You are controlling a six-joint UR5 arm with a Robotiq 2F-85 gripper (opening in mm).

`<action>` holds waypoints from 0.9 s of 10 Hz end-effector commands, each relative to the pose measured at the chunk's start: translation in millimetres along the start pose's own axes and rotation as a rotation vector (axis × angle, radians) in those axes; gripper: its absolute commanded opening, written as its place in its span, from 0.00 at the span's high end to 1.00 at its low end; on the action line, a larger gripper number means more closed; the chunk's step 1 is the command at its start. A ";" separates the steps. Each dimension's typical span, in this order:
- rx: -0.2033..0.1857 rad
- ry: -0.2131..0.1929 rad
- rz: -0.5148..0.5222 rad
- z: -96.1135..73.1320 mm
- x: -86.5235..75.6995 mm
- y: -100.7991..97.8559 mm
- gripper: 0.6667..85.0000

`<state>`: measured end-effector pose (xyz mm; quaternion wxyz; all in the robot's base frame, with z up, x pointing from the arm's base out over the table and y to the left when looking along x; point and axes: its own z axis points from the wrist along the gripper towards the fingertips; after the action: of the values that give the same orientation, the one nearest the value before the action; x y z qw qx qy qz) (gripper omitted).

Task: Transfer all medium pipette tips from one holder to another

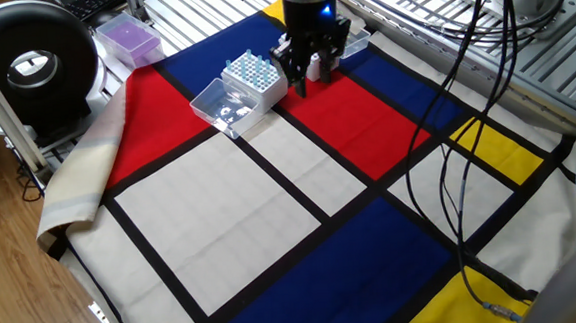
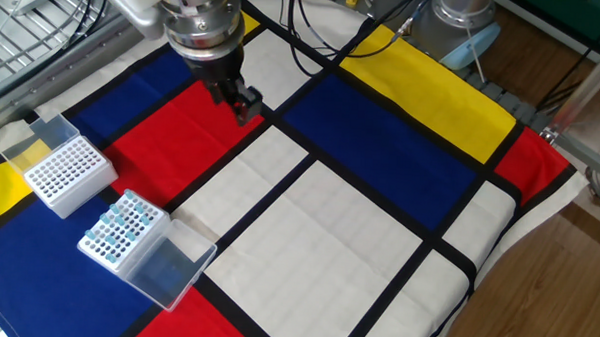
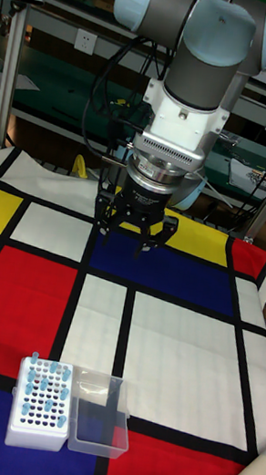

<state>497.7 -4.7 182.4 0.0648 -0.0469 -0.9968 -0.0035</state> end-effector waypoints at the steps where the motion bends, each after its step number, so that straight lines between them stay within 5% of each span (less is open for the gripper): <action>1: -0.049 0.020 -0.031 1.0 9.1 8.2 0.23; 2: -0.028 -0.036 0.068 6.2 -9.5 5.8 0.98; 3: -0.037 -0.077 0.090 5.3 -20.0 10.5 0.99; 4: 0.081 -0.057 -0.009 5.0 -11.2 -21.9 0.99; 5: 0.133 -0.059 -0.090 7.1 -10.6 -42.0 0.99; 6: 0.030 -0.127 -0.099 6.3 -27.9 -17.3 0.99; 8: 0.034 -0.096 0.003 -9.2 -23.6 -6.0 0.98; 9: 0.043 -0.119 0.014 -4.6 -34.6 -6.4 0.99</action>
<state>519.2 -19.6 179.5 0.0192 -0.0349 -0.9990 0.0213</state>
